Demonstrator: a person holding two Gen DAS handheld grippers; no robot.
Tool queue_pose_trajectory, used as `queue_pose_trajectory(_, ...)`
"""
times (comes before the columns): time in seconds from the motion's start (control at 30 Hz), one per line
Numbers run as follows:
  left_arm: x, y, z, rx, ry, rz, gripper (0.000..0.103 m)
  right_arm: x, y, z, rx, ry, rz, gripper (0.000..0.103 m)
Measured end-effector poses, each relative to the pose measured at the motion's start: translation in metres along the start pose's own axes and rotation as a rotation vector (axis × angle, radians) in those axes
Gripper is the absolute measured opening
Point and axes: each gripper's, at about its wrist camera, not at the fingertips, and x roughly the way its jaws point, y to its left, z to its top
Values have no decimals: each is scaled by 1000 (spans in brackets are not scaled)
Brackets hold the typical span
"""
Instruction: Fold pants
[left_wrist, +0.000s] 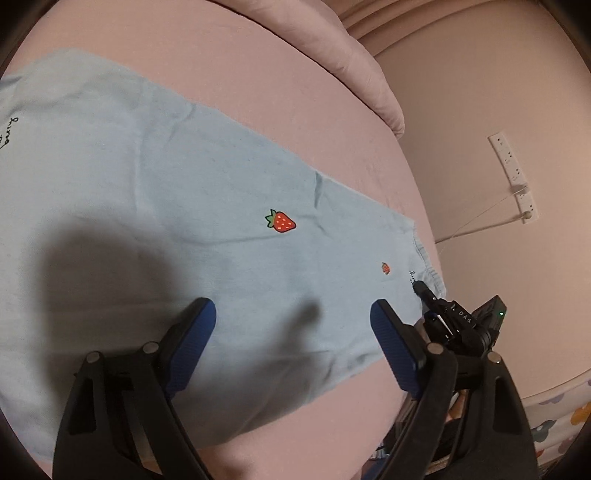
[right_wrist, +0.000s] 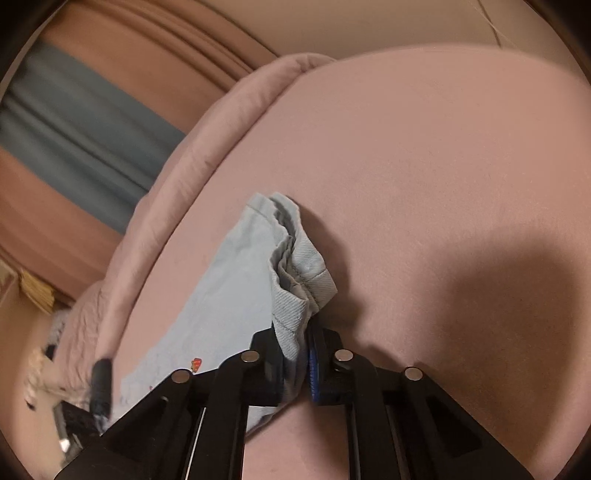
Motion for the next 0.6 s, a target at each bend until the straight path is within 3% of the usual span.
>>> queue_pose_trajectory(0.03, -2, 2, 1, -10, 4, -8, 82, -8, -3, 6, -37, -11, -7, 8)
queue_pose_trajectory(0.17, -14, 7, 9, -75, -18, -40, 82, -24, 71, 6, -295, -86, -14, 8)
queue_pose_trajectory(0.23, -23, 8, 16, -114, -48, -108, 84, -26, 108, -1, -420, -109, -12, 8)
queue_pose_trajectory(0.3, -34, 10, 21, -153, -69, -193, 93, -25, 148, -19, -574, -124, -2, 8)
queue_pose_trajectory(0.37, -40, 14, 23, -202, -88, -275, 103, -15, 189, -48, -733, -129, 9, 8)
queue_pose_trajectory(0.47, -37, 20, 26, -259, -74, -368, 102, 9, 231, -105, -943, -118, 14, 8)
queue_pose_trajectory(0.6, -12, 30, 32, -302, -20, -347, 101, 36, 248, -170, -1125, -72, 5, 8)
